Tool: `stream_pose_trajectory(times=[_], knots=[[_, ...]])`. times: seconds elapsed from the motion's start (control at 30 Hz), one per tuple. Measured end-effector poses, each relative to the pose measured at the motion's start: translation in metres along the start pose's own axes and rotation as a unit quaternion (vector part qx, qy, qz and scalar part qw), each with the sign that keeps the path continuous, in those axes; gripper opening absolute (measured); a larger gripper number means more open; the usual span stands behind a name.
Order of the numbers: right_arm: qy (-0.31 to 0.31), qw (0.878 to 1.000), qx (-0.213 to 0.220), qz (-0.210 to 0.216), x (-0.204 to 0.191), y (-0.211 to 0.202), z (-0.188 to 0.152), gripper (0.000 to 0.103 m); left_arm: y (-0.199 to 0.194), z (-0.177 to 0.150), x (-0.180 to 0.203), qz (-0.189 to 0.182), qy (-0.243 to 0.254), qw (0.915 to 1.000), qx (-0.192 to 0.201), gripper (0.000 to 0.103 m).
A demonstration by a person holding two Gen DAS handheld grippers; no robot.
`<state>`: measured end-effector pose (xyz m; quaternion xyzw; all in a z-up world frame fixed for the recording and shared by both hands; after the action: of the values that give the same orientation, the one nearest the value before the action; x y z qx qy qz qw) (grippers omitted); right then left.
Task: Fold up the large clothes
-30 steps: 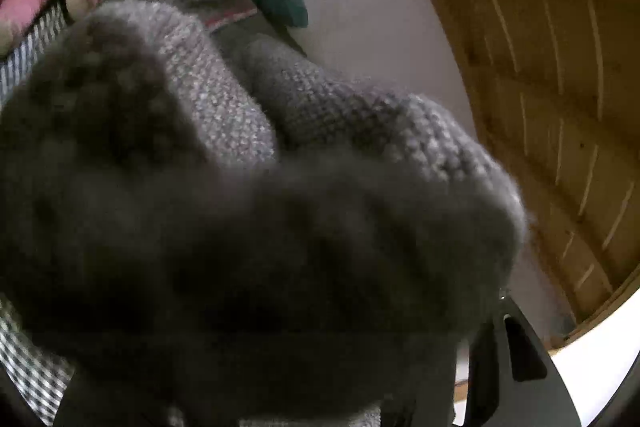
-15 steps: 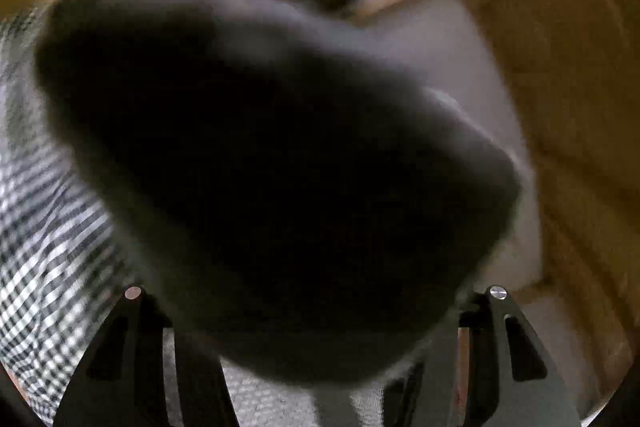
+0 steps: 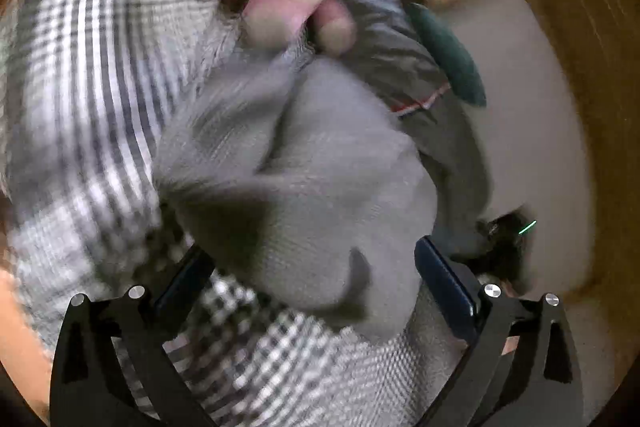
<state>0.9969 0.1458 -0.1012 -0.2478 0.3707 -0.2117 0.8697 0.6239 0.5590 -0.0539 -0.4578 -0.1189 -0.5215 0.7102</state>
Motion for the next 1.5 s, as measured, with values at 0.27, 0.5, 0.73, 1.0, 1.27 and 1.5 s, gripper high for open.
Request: stream_pose_trajectory(times=[0.27, 0.5, 0.73, 1.0, 1.27, 1.5], knots=[[-0.213, 0.954, -0.154, -0.143, -0.057, 0.091, -0.019, 0.100, 0.070, 0.014, 0.054, 0.188, 0.290, 0.9376, -0.039, 0.097], [-0.182, 0.951, -0.206, -0.141, -0.035, 0.145, -0.035, 0.101, 0.073, 0.026, 0.008, 0.149, 0.186, 0.9704, -0.038, 0.097], [-0.177, 0.952, -0.202, -0.143, -0.037, 0.137, -0.039, 0.101, 0.046, 0.042, 0.103, 0.076, 0.265, 0.9609, 0.029, 0.097], [-0.166, 0.965, -0.137, -0.150, -0.048, 0.108, -0.034, 0.101, 0.097, 0.026, 0.055, 0.141, 0.293, 0.9431, -0.069, 0.098], [-0.143, 0.965, -0.130, -0.179, -0.051, 0.072, -0.088, 0.100, 0.098, 0.000, 0.040, 0.131, 0.326, 0.9343, -0.061, 0.099], [-0.082, 0.977, -0.046, -0.191, -0.048, 0.066, -0.085, 0.101, 0.082, -0.001, 0.053, 0.146, 0.328, 0.9327, -0.032, 0.099]])
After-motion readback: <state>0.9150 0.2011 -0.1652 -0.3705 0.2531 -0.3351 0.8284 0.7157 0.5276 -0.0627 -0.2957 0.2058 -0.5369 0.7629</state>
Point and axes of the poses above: each gripper's, at about its wrist camera, not at the fingertips, and y roughly the way its jaws point, x to its right, z to its top, the point moved 7 cm from there along y, roughly the way its jaws point, and after that the axes turned 10 degrees about x, right-handed, at the moved point
